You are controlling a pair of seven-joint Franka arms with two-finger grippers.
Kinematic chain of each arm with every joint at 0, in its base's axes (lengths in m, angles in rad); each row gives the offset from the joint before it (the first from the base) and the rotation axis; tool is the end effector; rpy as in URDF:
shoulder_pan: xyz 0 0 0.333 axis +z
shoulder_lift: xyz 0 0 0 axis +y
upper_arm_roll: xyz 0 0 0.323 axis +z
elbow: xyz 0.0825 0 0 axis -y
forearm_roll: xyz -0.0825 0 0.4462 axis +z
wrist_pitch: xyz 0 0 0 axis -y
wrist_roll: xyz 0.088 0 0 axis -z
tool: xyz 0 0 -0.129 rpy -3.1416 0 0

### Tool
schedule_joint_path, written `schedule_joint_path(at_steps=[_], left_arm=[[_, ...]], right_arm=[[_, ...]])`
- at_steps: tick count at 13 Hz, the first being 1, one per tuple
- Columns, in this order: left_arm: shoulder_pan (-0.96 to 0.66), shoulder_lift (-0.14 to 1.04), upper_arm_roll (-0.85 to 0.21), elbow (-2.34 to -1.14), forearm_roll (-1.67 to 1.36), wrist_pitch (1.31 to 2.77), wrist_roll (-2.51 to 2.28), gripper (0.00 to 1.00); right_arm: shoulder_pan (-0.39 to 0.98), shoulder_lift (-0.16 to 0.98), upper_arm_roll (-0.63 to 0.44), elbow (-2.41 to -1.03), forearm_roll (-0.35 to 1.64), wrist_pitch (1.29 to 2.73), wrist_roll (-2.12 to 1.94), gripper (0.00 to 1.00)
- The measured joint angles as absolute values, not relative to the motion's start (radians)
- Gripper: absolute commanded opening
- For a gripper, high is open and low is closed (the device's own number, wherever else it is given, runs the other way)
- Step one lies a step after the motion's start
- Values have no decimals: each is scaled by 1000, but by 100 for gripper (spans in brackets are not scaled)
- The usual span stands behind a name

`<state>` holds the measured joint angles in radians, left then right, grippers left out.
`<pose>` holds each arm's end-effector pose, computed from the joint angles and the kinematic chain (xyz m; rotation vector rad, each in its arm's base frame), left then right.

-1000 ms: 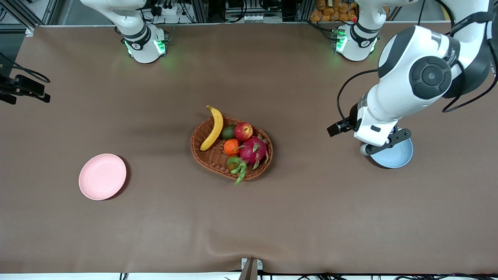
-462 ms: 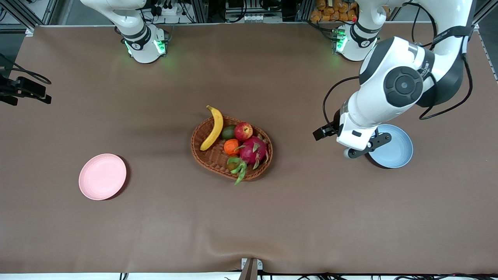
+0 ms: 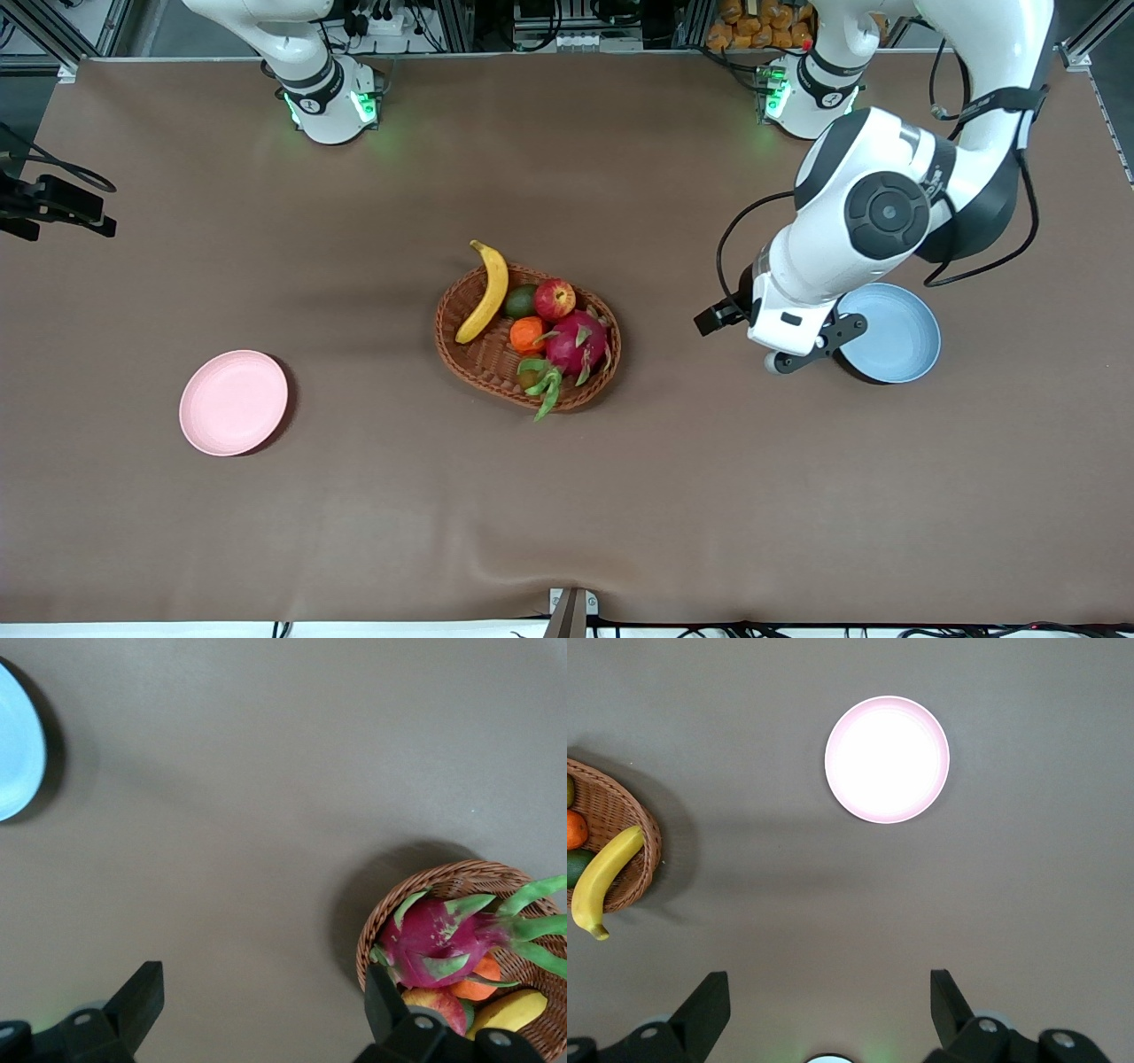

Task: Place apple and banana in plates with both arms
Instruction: 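Move the left gripper over the blue plate toward the fruit basket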

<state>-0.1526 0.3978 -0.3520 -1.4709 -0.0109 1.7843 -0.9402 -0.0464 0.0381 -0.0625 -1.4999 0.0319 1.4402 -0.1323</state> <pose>0.6503 -0.3250 0.4262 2.9844 0.6981 -0.2173 0.6099 -0.0615 0.6128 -3.0970 -0.0402 0.1449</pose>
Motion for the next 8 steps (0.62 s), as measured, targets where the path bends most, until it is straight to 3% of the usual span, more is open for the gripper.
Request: schedule_joint_path(at_steps=[8], left_arm=[[-211,461,-350,-1469,-4,1838,-946,100]], right_arm=[[-46,39,-63,-1500,32,1440,-132,100]])
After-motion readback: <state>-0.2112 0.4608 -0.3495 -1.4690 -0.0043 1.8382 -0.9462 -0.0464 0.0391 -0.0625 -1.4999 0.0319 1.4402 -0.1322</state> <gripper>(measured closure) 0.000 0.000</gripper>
